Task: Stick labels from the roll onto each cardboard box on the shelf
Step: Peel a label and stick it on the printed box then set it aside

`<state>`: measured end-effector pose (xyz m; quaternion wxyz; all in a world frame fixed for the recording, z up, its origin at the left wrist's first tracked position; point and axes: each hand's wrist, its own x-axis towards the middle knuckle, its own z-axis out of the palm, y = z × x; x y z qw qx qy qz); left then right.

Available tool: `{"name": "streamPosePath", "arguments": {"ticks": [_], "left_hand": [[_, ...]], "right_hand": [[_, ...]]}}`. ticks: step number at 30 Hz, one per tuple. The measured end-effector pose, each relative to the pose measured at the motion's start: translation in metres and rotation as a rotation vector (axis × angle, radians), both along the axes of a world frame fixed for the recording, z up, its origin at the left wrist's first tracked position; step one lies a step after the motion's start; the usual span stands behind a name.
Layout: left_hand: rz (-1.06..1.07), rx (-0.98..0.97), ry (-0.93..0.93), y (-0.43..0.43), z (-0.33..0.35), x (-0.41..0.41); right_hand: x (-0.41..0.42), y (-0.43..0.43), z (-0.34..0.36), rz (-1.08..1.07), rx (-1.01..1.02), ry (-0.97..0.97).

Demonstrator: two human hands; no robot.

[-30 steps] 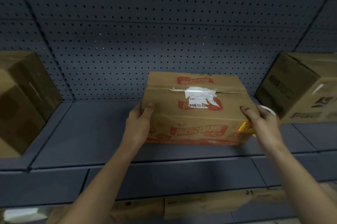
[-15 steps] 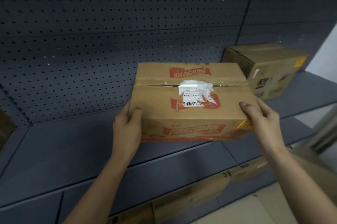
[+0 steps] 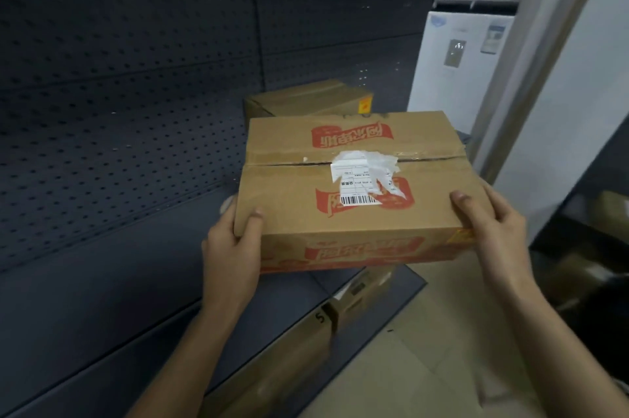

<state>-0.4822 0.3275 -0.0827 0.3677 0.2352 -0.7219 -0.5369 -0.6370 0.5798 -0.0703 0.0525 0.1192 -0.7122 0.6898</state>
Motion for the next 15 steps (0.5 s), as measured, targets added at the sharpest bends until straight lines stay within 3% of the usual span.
{"name": "streamPosePath", "arguments": {"ticks": [8,15], "left_hand": [[-0.17,0.012,0.001,0.089,-0.013,-0.109],[-0.276,0.013,-0.033,0.126,-0.019,-0.185]], "right_hand": [[-0.07,0.112,-0.02,-0.16,0.034,-0.026],[-0.116,0.16,-0.028,-0.256,-0.007,-0.068]]}}
